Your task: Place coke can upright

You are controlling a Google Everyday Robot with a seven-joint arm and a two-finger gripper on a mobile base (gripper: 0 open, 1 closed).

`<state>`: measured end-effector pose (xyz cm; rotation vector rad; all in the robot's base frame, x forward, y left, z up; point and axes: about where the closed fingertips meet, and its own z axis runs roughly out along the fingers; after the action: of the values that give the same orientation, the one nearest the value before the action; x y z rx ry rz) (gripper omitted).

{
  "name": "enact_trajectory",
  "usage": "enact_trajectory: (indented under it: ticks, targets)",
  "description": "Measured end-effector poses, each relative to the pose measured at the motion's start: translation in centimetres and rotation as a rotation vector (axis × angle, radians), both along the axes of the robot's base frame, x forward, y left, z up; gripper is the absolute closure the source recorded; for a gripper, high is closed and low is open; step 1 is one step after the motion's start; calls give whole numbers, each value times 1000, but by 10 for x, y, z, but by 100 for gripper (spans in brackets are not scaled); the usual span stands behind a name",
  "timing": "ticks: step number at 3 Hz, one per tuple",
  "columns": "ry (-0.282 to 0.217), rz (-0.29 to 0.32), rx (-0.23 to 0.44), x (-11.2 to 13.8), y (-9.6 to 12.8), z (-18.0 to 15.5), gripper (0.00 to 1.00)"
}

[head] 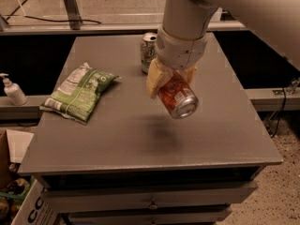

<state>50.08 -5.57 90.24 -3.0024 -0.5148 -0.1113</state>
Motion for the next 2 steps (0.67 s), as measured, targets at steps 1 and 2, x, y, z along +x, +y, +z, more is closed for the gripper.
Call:
enact_trajectory:
  ticks: [1, 2]
  targets:
    - [-2, 165, 24, 21, 1, 11, 100]
    - [-34, 308, 97, 34, -5, 18, 100]
